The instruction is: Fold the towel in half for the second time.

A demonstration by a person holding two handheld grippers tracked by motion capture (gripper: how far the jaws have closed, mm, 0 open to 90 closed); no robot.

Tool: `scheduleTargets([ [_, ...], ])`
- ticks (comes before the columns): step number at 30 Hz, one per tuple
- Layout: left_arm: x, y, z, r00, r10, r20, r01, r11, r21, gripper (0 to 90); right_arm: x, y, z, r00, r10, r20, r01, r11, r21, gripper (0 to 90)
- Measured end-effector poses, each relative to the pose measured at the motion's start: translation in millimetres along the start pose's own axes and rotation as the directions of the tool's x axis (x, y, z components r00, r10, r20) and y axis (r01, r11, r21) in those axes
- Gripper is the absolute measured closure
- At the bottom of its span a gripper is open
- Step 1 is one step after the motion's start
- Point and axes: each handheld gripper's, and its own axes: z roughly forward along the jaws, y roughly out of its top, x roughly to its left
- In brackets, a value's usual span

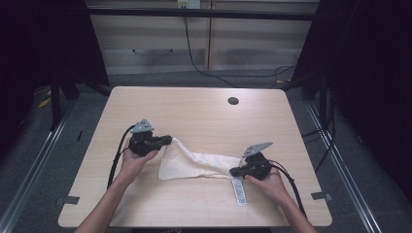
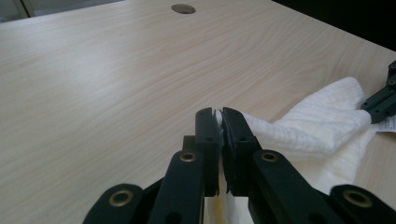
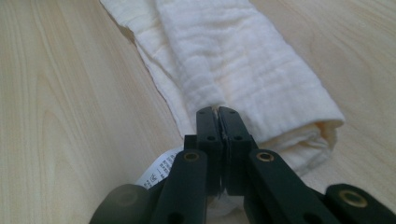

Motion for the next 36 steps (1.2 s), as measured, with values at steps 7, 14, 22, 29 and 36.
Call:
scheduleTargets([
  [7, -12.0, 16.4, -1.1, 0.9991, 0.041, -0.007, -0.041, 0.9988, -0.026, 85.6, -12.5, 5.1, -0.3, 0.9981, 0.026, 0.056, -0.026, 1.000, 0.002, 88.9],
  [14, -24.1, 16.6, -6.8, 0.9971, 0.069, 0.031, -0.068, 0.9970, -0.036, 85.4, -21.8, 4.7, -3.6, 0.9928, 0.055, 0.106, -0.054, 0.998, -0.009, 88.9],
  [22, -34.8, 0.3, -21.0, 0.9954, 0.085, 0.045, -0.083, 0.9961, -0.027, 85.2, -20.5, 2.1, -3.6, 0.9926, 0.054, 0.109, -0.051, 0.998, -0.029, 88.9],
  [29, -45.6, -16.7, -25.3, 0.9883, 0.133, 0.074, -0.135, 0.9903, 0.030, 85.2, -20.3, 1.8, -3.7, 0.9919, 0.053, 0.115, -0.050, 0.998, -0.029, 88.9],
  [36, -51.8, -48.6, -22.9, 0.9805, 0.179, 0.081, -0.190, 0.9690, 0.158, 85.3, -19.3, 1.8, -3.3, 0.9910, 0.046, 0.125, -0.042, 0.999, -0.032, 88.9],
])
